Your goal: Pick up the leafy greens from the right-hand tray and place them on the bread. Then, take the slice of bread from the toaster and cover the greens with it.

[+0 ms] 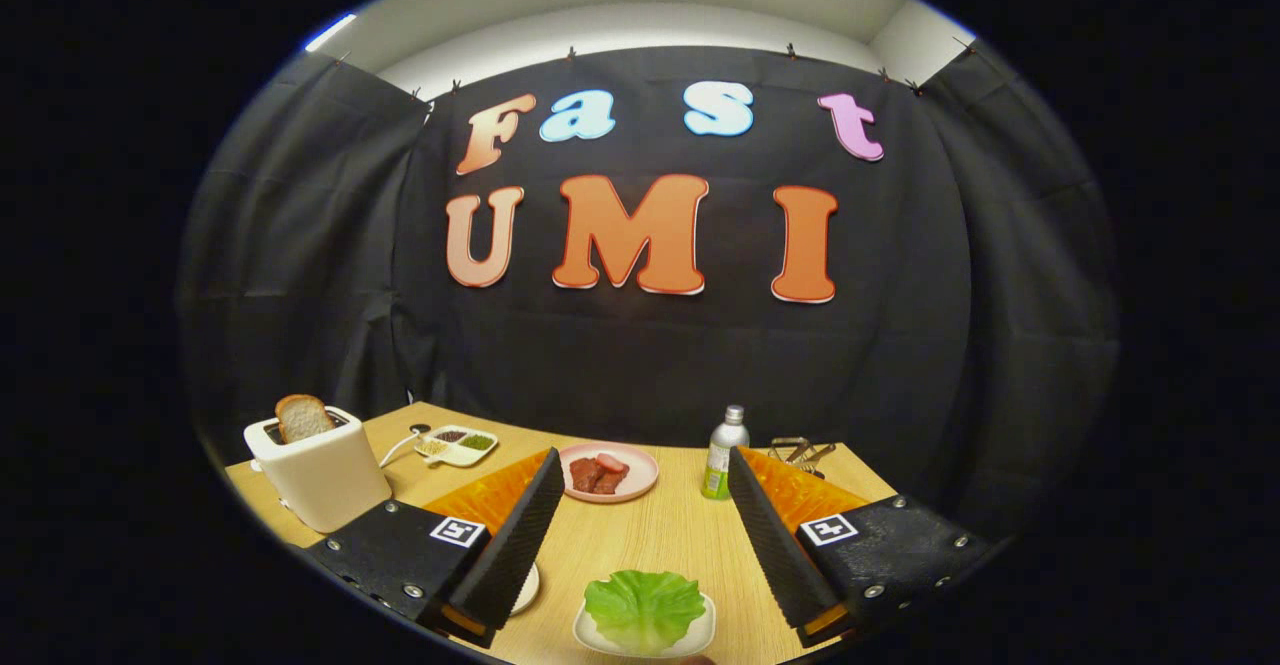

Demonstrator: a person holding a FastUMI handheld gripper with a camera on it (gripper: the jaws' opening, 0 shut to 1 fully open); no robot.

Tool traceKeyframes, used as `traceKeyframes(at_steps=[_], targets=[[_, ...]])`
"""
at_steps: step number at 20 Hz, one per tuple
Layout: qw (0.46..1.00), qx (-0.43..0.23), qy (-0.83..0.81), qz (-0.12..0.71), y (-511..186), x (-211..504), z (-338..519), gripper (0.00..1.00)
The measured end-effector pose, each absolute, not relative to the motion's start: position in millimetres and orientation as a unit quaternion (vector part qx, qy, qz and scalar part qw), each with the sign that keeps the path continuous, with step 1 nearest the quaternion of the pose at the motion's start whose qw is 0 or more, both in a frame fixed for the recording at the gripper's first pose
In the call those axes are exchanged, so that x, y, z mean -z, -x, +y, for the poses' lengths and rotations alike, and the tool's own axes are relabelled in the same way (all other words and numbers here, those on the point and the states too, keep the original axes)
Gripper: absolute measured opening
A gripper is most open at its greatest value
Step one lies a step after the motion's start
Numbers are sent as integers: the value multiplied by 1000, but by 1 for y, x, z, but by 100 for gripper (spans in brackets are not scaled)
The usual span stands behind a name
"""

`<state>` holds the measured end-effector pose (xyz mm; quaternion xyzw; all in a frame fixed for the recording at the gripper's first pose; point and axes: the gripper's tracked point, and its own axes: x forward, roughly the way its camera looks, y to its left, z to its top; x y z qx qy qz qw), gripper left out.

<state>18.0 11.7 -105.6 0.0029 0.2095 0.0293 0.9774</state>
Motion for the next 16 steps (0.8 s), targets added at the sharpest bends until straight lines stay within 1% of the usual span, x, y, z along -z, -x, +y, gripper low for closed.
traceKeyframes(at_steps=[8, 16], targets=[[922, -33, -34, 384, 4, 193, 5, 99], [868, -65, 0, 492, 27, 252, 12, 97]])
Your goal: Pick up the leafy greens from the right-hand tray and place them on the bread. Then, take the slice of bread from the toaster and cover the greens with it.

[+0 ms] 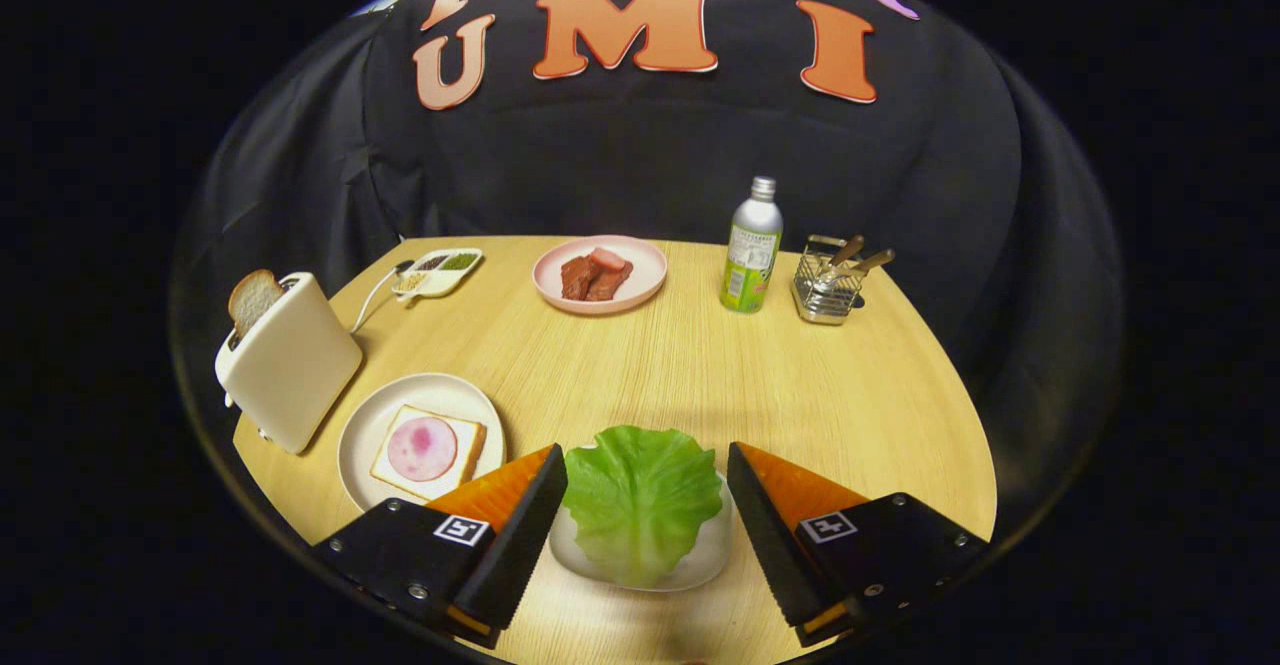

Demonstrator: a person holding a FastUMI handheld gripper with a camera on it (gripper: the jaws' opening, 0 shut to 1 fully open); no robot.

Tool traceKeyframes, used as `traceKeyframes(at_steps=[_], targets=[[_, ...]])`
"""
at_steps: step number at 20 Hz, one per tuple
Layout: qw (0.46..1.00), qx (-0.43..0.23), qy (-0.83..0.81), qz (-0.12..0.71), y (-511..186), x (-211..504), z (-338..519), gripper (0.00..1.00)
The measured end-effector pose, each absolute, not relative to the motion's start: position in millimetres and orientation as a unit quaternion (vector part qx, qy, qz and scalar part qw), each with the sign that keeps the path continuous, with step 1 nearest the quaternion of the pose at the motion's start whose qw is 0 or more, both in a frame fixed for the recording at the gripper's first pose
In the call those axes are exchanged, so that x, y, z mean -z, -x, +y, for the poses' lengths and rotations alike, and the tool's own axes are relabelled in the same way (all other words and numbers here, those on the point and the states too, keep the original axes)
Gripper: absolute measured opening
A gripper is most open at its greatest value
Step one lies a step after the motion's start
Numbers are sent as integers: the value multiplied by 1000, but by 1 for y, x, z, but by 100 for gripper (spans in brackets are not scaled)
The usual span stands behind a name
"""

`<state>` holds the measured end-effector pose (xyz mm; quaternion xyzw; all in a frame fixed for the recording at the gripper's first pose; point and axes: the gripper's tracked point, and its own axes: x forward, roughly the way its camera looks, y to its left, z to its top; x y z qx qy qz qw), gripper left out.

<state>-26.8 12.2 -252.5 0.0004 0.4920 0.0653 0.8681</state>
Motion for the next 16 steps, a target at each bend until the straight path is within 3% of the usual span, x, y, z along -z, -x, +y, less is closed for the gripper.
traceKeyframes(at_steps=[16], targets=[[780, -83, 21, 620, 55, 337, 12, 88]])
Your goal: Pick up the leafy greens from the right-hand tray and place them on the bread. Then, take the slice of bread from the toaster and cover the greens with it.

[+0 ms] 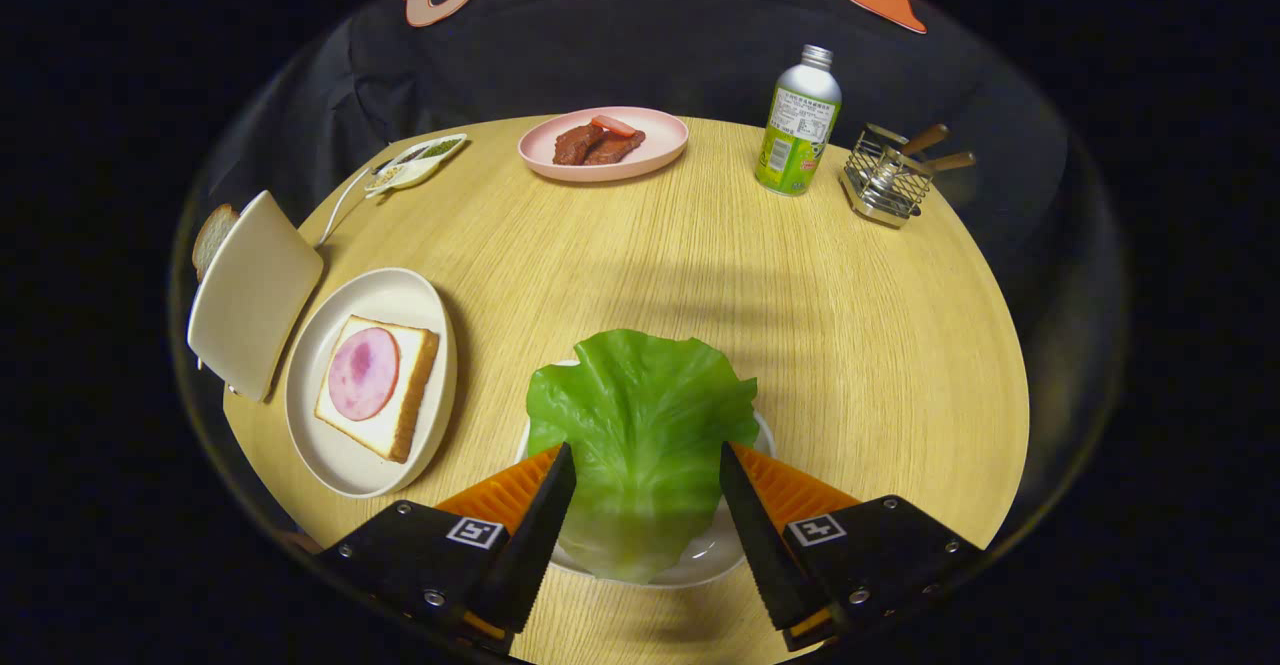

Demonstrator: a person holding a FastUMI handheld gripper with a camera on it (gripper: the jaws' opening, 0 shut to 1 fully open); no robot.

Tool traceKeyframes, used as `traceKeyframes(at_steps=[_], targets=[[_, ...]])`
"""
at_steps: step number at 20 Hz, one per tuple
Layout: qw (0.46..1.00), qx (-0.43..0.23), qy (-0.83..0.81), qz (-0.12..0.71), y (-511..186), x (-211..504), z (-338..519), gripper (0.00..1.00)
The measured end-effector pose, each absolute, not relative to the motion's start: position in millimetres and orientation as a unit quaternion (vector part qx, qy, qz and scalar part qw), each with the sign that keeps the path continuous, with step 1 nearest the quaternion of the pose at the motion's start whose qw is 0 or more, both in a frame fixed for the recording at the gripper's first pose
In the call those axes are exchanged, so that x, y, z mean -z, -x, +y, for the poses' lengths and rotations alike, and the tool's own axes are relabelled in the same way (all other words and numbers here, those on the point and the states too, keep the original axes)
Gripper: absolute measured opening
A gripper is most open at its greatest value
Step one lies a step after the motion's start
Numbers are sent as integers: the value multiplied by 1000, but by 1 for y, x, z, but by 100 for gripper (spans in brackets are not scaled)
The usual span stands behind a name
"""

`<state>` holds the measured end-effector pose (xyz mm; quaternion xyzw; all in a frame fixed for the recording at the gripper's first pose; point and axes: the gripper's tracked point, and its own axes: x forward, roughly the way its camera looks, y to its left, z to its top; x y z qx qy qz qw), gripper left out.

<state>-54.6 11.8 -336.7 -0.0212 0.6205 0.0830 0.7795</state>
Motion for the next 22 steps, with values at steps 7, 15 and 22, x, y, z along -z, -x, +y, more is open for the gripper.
traceKeyframes(at_steps=[7, 15, 22], targets=[[779, -75, 9, 623, 55, 345, 9, 72], [796, -60, -16, 601, 44, 338, 10, 10], [832, -85, -38, 547, 25, 291, 30, 8]])
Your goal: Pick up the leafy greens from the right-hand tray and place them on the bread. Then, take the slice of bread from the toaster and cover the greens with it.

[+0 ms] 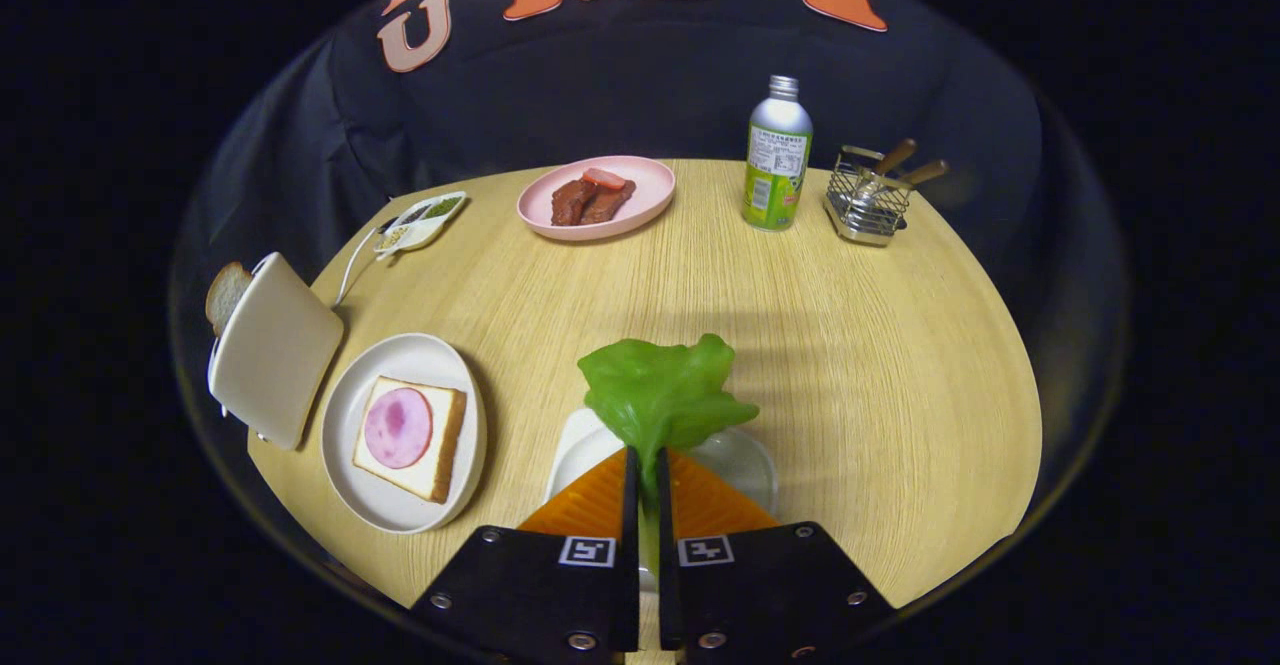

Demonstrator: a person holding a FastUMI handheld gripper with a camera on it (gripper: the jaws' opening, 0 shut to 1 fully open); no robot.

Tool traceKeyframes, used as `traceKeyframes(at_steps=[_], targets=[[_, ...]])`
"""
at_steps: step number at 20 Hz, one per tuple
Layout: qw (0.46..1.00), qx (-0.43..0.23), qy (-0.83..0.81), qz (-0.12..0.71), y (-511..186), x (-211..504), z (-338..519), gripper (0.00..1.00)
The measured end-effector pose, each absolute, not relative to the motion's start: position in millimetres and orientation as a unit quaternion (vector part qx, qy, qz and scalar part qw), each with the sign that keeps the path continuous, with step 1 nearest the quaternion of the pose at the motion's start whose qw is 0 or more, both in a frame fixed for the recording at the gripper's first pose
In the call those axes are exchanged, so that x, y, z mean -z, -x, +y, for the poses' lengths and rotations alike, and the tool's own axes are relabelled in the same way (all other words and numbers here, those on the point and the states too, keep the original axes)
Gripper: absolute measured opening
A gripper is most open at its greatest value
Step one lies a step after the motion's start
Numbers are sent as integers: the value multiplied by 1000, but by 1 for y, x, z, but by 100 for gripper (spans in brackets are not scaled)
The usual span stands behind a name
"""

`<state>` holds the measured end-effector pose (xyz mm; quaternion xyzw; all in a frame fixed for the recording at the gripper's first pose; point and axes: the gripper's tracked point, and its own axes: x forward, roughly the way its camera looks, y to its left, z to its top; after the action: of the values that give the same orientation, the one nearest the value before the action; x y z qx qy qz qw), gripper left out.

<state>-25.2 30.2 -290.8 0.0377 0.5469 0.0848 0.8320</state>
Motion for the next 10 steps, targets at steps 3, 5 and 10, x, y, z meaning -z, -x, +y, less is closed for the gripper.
traceKeyframes(at_steps=[3, 5, 10], targets=[[842, -108, -38, 527, 18, 270, 50, 8], [846, -127, -39, 516, 14, 259, 66, 8], [839, -185, -34, 510, 17, 247, 119, 8]])
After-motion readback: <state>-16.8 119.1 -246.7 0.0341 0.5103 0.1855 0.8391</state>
